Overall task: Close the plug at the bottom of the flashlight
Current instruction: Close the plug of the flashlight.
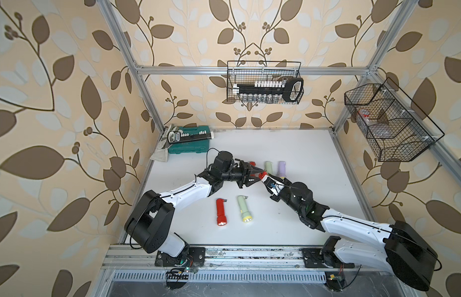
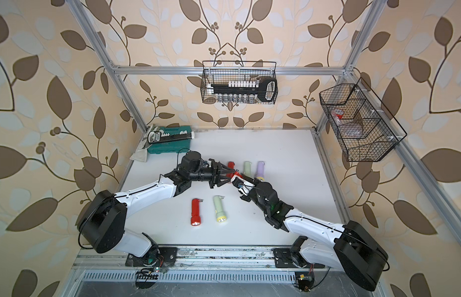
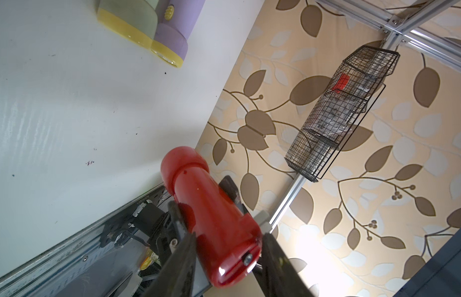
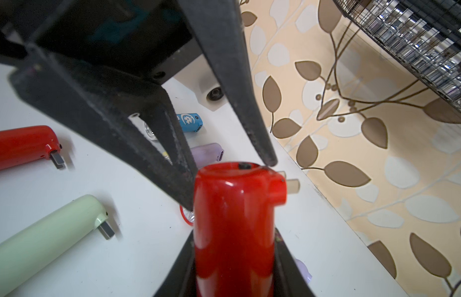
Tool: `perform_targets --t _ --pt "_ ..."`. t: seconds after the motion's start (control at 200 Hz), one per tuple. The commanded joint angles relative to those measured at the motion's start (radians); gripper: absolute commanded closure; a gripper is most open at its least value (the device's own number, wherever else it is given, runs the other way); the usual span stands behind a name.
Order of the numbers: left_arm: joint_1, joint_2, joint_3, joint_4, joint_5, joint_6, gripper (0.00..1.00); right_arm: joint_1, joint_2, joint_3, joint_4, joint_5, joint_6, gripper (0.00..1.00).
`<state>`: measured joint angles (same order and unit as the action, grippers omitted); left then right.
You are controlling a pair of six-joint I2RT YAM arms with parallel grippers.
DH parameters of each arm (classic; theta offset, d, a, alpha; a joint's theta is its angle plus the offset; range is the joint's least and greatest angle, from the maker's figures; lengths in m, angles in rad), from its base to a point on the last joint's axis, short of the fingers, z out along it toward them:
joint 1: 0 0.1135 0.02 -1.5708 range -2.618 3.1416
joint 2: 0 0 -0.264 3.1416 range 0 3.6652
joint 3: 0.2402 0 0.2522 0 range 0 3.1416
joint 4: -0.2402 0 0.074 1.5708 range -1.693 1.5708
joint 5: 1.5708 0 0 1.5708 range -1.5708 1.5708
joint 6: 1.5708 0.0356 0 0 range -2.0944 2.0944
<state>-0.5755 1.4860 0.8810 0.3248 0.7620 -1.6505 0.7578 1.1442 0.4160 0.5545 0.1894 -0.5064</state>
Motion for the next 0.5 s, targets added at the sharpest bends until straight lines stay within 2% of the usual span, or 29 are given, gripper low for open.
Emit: perform_targets --t 0.0,0.135,0.495 --pt "-0.010 -0.004 0.018 0.051 0.042 0.011 0.57 0.011 0.010 0.017 0.029 -0.030 -0.009 1.00" --pt "-0.012 -0.002 0.012 0.064 0.042 0.006 0.63 0.011 0.010 0.017 0.027 -0.027 -0.009 1.00" --pt "-0.031 0.004 0.018 0.093 0.039 0.002 0.69 0.009 0.020 0.033 0.008 0.013 0.003 1.00"
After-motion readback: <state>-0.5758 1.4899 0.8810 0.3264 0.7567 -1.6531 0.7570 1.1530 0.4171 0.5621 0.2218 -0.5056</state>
